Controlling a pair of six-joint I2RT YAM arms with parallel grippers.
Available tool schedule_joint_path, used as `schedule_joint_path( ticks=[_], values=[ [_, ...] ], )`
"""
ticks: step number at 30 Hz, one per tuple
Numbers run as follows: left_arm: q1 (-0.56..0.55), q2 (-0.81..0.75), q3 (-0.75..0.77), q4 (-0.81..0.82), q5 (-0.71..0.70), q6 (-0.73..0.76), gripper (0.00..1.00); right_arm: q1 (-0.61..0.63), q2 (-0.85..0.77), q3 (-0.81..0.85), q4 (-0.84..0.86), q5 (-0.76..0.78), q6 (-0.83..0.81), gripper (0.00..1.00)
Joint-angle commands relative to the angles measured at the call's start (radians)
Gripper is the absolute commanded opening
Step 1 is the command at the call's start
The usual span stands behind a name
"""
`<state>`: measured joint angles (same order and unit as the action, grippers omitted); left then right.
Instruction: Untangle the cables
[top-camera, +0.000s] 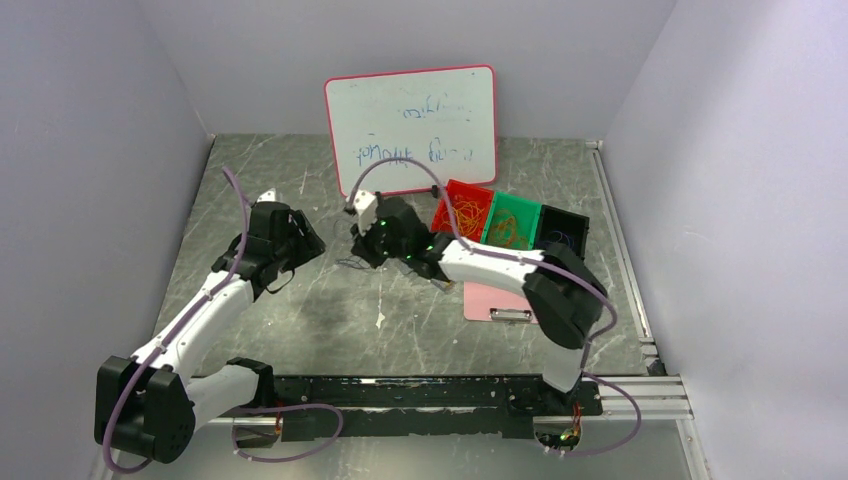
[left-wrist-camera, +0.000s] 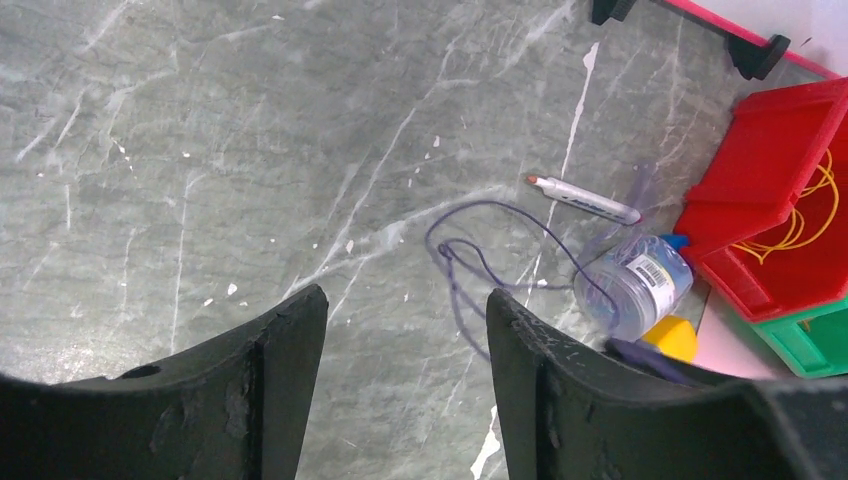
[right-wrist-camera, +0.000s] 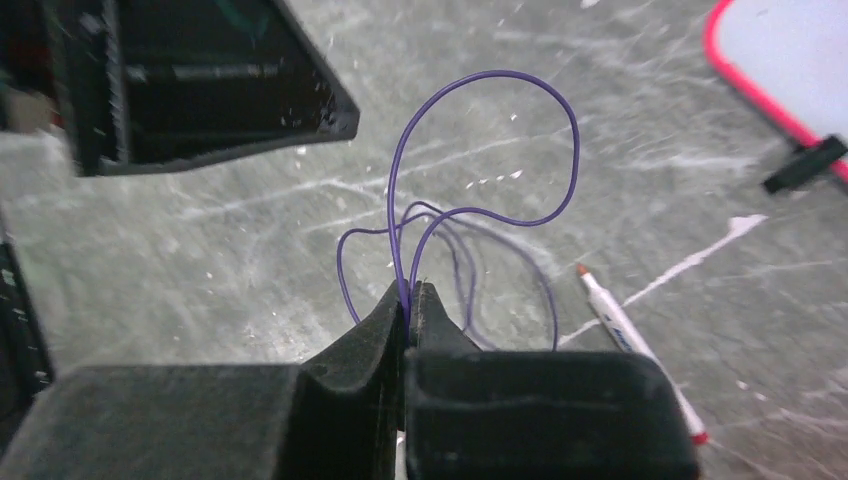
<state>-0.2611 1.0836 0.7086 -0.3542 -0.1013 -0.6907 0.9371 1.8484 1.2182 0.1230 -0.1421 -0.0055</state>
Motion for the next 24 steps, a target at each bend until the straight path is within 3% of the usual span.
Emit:
schedule_joint_path(
  ticks=[1,7,16,24],
  values=[
    [0.014,-0.015,0.031,0.043,0.042,0.009,0.65,-0.078,-0.121,-0.048,0.056,-0.068,0.109,0.00],
    [0.016,0.004,0.022,0.068,0.064,0.007,0.64,-0.193,-0.230,-0.114,0.112,-0.212,0.228,0.00],
    [0.016,0.073,0.012,0.119,0.144,0.025,0.64,-0.300,-0.366,-0.097,0.081,-0.287,0.268,0.00],
    [0.016,0.090,0.007,0.140,0.167,0.032,0.64,-0.321,-0.470,-0.045,0.022,-0.224,0.237,0.00]
  ],
)
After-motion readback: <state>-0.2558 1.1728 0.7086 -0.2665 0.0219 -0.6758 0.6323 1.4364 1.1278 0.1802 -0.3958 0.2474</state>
